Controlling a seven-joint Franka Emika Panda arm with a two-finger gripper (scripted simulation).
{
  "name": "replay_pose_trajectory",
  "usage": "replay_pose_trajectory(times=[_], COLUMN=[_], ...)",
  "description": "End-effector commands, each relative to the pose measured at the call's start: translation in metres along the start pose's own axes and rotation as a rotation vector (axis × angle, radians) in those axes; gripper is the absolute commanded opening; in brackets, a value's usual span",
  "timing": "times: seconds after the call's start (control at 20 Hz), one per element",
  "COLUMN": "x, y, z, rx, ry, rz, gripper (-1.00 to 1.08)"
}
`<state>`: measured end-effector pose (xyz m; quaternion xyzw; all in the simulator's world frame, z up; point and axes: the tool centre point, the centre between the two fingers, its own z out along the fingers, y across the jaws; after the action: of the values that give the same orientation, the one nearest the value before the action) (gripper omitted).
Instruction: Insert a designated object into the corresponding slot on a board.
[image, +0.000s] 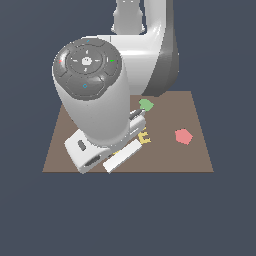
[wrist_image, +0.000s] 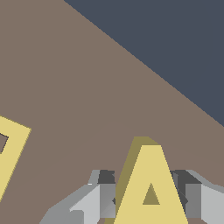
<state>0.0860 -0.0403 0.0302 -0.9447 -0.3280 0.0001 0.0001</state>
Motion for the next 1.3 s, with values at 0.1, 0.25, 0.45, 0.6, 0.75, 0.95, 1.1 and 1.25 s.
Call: replay_pose_trajectory(times=[0.1, 0.25, 0.45, 0.6, 0.75, 0.95, 1.1, 1.25], x=[-0.003, -0.007, -0.014, -0.02, -0.029, -0.043, -0.053, -0.065], y=[-0.008, -0.015, -0.025, -0.034, -0.042, -0.051, -0.056, -0.06], z=[-0.001, -0.001, -0.001, -0.002, -0.002, -0.003, -0.004, -0.004], rx=[0.0, 0.0, 0.0, -0.001, -0.001, -0.001, -0.001, -0.001], ry=[0.0, 0.0, 0.001, 0.001, 0.001, 0.001, 0.001, 0.001], rz=[-0.09, -0.169, -0.296, -0.407, -0.529, -0.697, -0.82, -0.94], gripper=[-1.0, -1.0, -1.0, -1.0, -1.0, -1.0, -1.0, -1.0])
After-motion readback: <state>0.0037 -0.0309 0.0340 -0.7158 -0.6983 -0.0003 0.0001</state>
